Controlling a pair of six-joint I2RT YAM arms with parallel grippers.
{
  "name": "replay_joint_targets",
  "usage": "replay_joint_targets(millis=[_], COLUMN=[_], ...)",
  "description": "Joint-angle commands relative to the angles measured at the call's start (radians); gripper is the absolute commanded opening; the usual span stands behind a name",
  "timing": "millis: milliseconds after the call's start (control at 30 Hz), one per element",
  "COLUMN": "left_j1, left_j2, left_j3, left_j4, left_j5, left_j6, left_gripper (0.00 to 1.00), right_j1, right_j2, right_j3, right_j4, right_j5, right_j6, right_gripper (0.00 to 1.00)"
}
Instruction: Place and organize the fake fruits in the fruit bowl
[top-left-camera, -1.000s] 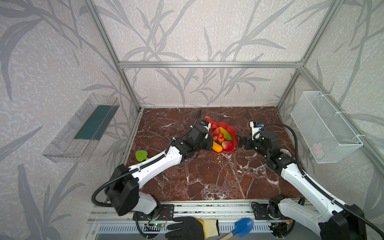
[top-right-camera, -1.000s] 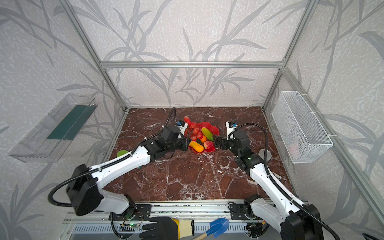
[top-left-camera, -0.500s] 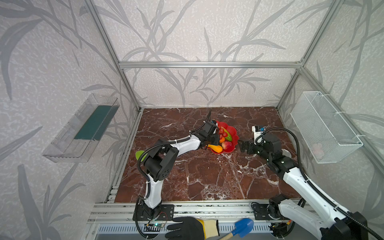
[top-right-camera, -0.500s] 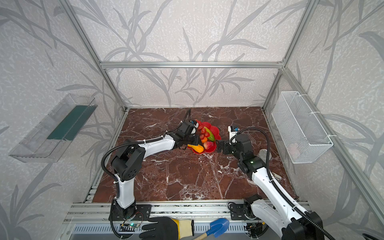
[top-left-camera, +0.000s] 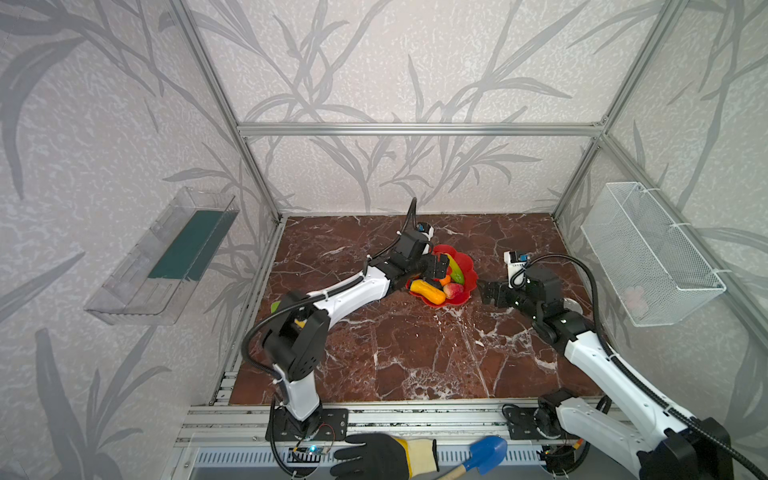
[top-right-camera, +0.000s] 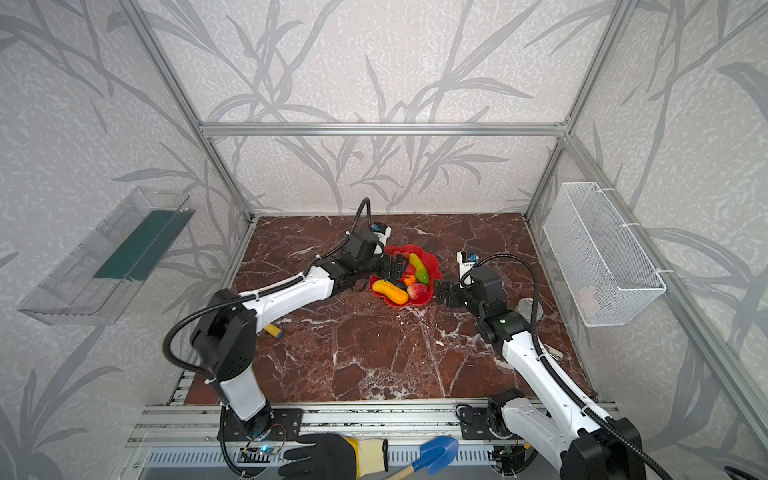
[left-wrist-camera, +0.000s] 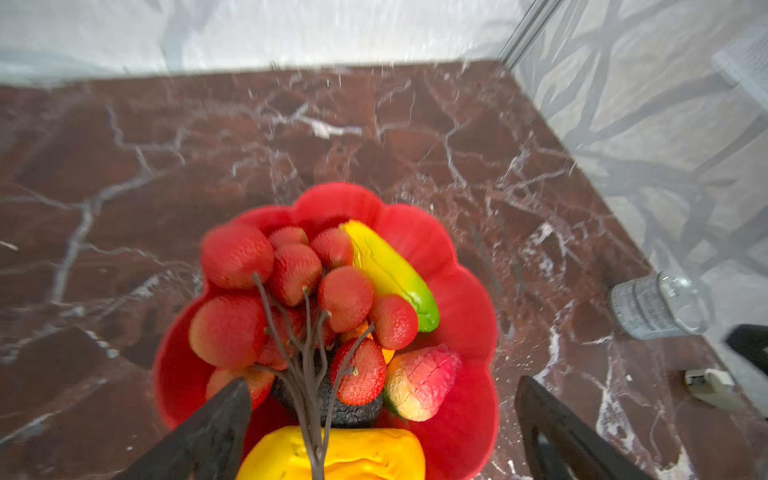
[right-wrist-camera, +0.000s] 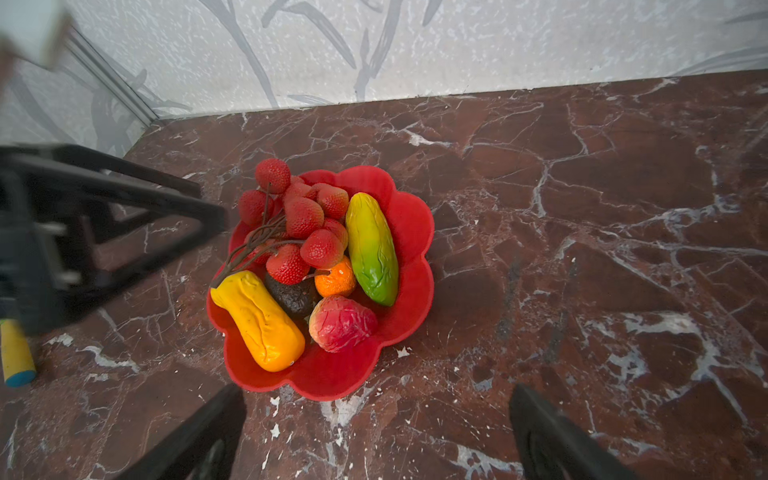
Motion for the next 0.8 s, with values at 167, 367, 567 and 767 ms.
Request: replay_joint_targets(millis=[167,367,567,767], left_j1=[0.019,0.228,0.457,0.605], left_j2=[-0.55,-0.839,-0.804,-0.446], left_j3=[-0.582,-0.895,-1.048,-1.006], left_j4=[0.536,0.408,0.529,0.745], left_j5=[-0.442,-0.515,-0.487,-0.322], left_j6=[0.305,0.297,0.254,0.214], left_gripper=[0.99,1.0,1.0,0.99], right_j1=[-0.015,-0.024,-0.094,-0.145], right_j2=[0.026,0.027,0.127,0.354], right_j3=[0.01,-0.093,-0.247,-0.347], right_j4=[0.03,0.177,0.492,0.952], right_j5=[0.076,0.193,0.389,0.415], right_j6=[-0.051,-0.111,-0.184,-0.253], right_gripper=[0.99,0.99,0.99,0.99])
